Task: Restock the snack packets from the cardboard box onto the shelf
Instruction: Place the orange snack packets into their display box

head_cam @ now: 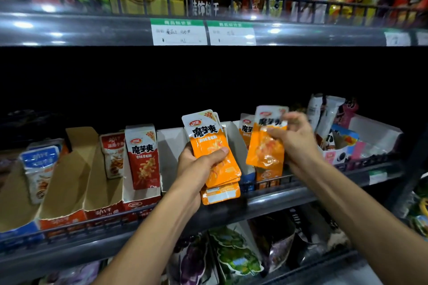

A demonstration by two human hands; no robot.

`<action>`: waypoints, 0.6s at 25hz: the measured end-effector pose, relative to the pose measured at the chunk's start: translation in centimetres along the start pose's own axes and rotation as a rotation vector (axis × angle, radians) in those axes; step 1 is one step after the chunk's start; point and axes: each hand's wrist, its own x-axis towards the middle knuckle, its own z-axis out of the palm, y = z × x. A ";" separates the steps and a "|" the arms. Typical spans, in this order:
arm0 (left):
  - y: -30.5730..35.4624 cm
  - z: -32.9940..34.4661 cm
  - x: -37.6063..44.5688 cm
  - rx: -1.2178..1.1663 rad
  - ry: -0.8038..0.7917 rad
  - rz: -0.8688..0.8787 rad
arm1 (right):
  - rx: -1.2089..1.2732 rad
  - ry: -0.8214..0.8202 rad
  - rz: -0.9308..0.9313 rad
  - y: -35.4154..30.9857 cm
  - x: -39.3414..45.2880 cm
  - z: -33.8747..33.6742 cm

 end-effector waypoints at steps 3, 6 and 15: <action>0.0 -0.3 1.4 0.012 0.021 0.013 | -0.298 0.089 -0.289 -1.3 4.2 -1.2; -0.1 -0.7 2.4 0.051 0.024 0.021 | -0.521 0.073 -0.405 -0.7 7.5 -0.3; -0.8 -1.6 3.9 0.100 -0.016 0.012 | -1.373 -0.064 -0.530 3.7 12.0 0.1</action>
